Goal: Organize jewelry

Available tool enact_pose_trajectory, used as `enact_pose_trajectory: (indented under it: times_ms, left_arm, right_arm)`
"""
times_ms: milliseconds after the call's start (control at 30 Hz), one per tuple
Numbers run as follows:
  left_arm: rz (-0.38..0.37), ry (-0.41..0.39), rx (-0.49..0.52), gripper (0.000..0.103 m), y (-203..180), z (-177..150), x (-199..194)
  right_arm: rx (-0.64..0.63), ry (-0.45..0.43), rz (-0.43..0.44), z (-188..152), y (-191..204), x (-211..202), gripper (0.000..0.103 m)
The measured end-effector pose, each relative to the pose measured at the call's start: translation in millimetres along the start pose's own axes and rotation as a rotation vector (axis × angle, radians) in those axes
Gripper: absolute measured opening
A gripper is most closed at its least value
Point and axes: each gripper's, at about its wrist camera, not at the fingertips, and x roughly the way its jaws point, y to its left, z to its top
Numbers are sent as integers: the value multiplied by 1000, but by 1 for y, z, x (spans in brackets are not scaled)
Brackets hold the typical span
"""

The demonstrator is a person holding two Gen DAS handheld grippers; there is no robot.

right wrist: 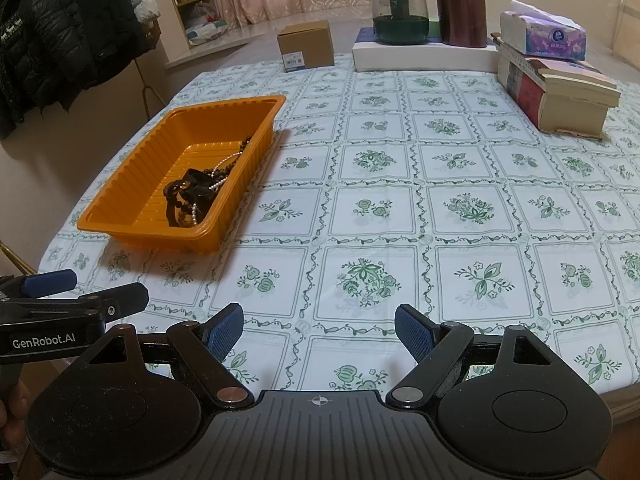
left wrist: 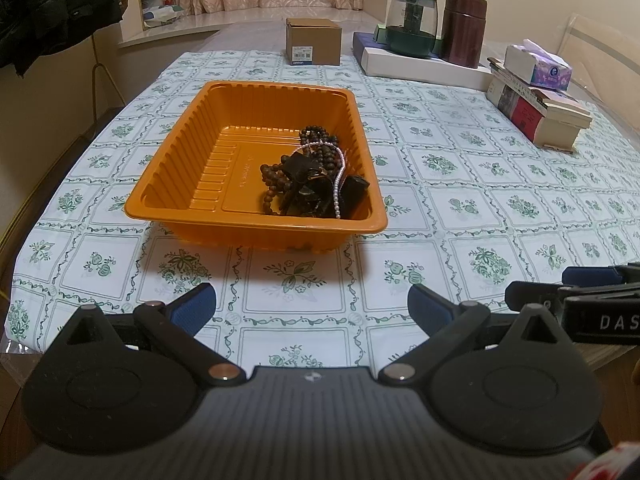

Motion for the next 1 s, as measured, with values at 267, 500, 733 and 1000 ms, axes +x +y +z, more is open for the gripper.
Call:
enact_pose_trajectory:
  times_ms: [267,500,733,1000]
  left_arm:
    - [0,0,2,102,-1,0,0]
    - [-1,0,2,102,-1,0,1]
    - [-1,0,3,102,-1,0,2]
    - [-2,-9,3,102,-4,1,3]
  right_arm:
    - [-1,2,2,-1,1,1,83]
    - [0,2,0,-1,1,1,82]
    - [-2,2,2,-1,2,1,83]
    - [0,2,4,-1,1,1,82]
